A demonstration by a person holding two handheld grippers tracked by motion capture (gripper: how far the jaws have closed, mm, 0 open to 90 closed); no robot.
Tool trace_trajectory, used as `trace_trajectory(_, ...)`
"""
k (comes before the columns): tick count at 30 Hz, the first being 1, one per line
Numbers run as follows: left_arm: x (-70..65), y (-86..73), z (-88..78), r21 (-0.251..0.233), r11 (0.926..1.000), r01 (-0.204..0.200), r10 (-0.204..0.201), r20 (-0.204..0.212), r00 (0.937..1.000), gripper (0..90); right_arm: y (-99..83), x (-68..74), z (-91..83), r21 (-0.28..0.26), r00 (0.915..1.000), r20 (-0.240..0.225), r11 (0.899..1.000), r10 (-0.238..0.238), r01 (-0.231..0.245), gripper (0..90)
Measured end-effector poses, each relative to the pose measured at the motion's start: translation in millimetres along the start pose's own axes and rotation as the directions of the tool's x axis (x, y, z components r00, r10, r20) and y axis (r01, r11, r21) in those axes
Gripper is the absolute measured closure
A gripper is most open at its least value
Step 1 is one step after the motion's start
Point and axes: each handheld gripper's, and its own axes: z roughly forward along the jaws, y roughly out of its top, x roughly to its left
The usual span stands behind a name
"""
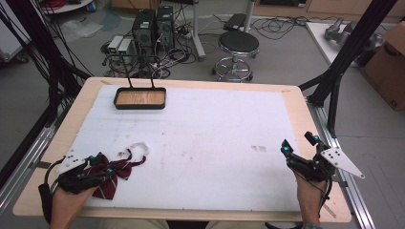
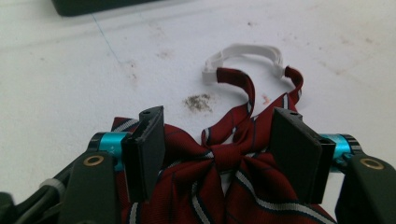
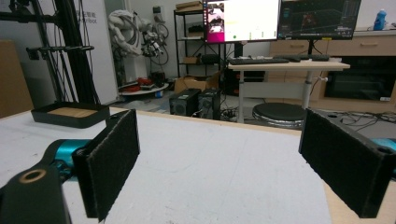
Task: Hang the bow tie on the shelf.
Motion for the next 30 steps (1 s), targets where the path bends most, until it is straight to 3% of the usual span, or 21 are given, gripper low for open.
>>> trace_trajectory(5,-3.4,1.7,5.3,0.058,0.9978,-0.033,0.034,-0.01,0.9994,39.3,0.4,0.9,-0.1,0.001,1.0,-0.002,1.0,0.002,-0.002,11.4)
trace_trajectory(15,-3.9,3.2,12.0,0.121,0.9918,-0.039,0.039,0.005,0.9992,44.3,0.1,0.3,-1.1,0.0,1.0,0.001,1.0,0.0,0.0,11.4)
trace_trajectory(24,-7.0,3.1,12.4,0.124,0.9903,-0.063,0.063,0.002,0.998,63.0,0.7,-0.6,-3.1,-0.004,1.0,0.002,1.0,0.006,-0.006,11.4)
trace_trajectory(30,-11.3,4.6,10.6,0.106,0.9873,-0.119,0.117,0.022,0.9929,67.9,0.7,-2.0,-3.6,-0.005,1.0,0.005,1.0,0.006,-0.006,11.4)
